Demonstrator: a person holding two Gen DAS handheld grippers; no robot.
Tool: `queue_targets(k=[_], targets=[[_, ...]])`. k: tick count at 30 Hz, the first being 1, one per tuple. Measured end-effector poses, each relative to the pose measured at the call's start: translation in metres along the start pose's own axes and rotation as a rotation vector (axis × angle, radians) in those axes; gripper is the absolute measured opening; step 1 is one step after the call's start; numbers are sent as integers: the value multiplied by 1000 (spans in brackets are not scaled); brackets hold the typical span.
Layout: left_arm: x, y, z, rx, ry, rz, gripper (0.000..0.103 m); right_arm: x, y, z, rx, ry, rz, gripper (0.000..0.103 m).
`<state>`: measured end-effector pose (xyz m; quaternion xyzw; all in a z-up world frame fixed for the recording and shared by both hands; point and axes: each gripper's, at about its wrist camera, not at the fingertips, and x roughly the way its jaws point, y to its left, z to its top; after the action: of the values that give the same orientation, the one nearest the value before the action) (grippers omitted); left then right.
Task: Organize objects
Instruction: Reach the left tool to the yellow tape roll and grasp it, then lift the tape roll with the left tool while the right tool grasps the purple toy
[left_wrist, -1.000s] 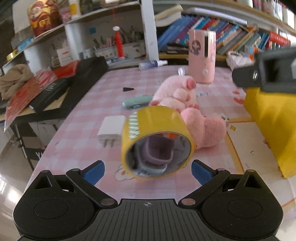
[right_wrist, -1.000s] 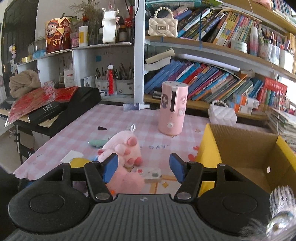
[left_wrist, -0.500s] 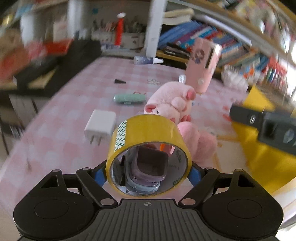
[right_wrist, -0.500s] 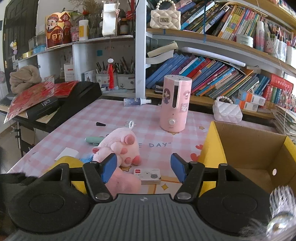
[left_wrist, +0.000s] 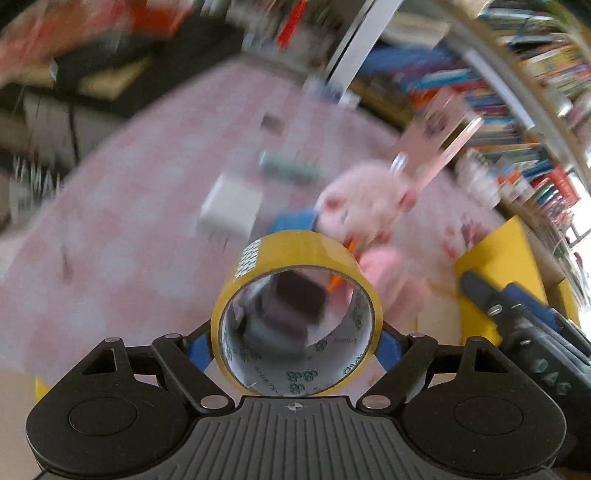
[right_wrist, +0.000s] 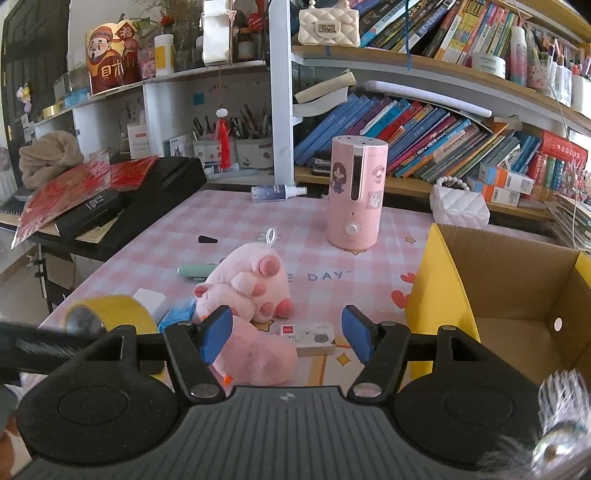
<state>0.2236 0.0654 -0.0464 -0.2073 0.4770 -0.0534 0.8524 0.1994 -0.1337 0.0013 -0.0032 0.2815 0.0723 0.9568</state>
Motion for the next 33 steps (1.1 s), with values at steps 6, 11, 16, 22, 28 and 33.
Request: queue_targets(k=[6,11,16,22,28,33], targets=[[-12,-5,-14,63,-69,5,84,-7,-1,-3,4,-3,10,65],[-52,22,-20,-40,-220,-49,84,-4,6,-6,-6,23,45,65],[-86,59,-32,-180,-329,83,85,11,36,-15,-80,96,172,65],[-104,82,-47,-265,-335,166,85,44,89,-24,-240,180,309,61],[-104,84,-53,-267,-321,176,85,81,110,-30,-243,290,304,48],[-105,82,-52,-234,-313,153,85,83,112,-30,-255,293,296,41]])
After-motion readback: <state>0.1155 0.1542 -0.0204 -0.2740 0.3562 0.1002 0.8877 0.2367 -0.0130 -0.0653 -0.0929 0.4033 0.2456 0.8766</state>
